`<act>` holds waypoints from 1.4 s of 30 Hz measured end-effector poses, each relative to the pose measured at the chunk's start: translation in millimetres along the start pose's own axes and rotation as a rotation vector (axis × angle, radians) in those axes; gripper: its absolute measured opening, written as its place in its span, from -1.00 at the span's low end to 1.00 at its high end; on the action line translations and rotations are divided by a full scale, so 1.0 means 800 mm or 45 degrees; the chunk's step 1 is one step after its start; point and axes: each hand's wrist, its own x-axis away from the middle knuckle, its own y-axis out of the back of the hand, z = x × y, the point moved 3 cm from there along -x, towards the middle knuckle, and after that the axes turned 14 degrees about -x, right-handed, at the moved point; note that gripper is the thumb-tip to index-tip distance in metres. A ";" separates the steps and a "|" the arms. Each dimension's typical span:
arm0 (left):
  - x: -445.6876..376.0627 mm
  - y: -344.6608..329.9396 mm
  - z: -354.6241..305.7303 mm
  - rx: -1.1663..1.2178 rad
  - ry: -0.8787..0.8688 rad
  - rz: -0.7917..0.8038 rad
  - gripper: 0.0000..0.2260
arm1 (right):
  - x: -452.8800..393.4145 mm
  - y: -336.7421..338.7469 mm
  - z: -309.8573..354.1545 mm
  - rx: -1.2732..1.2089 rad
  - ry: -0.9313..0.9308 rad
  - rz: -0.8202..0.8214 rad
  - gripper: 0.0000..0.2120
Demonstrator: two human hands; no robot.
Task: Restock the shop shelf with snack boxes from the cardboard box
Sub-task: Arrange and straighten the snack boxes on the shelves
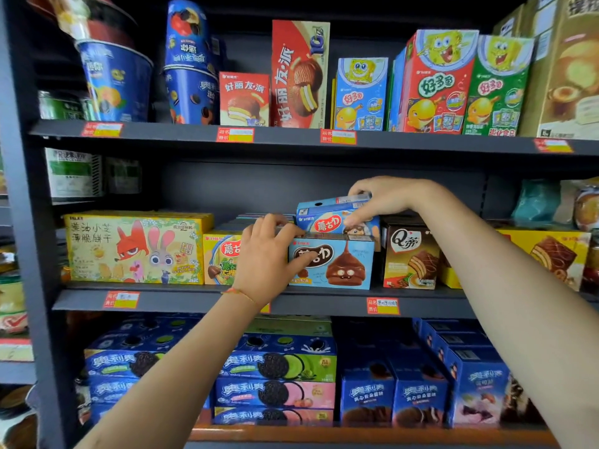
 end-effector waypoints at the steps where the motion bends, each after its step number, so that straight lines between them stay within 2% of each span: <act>1: 0.000 0.000 0.000 0.000 -0.006 0.002 -0.60 | -0.001 -0.004 0.000 0.008 -0.004 0.022 -0.46; 10: -0.002 -0.006 0.000 -0.055 -0.068 0.066 -0.57 | 0.006 -0.039 0.017 0.012 -0.053 0.225 -0.42; 13: -0.003 -0.005 -0.001 -0.093 -0.073 0.081 -0.60 | 0.010 -0.052 0.033 -0.032 -0.049 0.204 -0.36; 18: -0.002 0.009 0.020 -0.144 -0.119 -0.010 -0.41 | 0.001 -0.089 0.044 -0.003 0.062 0.148 -0.03; 20: 0.000 0.014 0.037 -0.229 -0.110 -0.014 -0.34 | -0.005 -0.096 0.043 0.007 0.048 0.133 0.04; 23: 0.009 0.015 0.054 -0.307 -0.055 0.040 -0.37 | -0.016 -0.101 0.039 0.032 -0.016 0.168 0.14; 28: 0.021 0.005 0.055 -0.383 0.007 0.019 -0.52 | -0.022 -0.107 0.037 0.091 0.009 0.135 -0.06; 32: 0.024 0.005 0.053 -0.379 0.025 -0.050 -0.57 | -0.018 -0.108 0.041 0.110 0.021 0.154 -0.13; 37: 0.025 0.004 0.052 -0.373 0.031 -0.064 -0.59 | -0.014 -0.107 0.046 0.100 0.073 0.184 -0.09; 42: 0.025 0.005 0.053 -0.348 0.047 -0.056 -0.59 | 0.007 -0.105 0.049 0.115 0.139 0.015 -0.03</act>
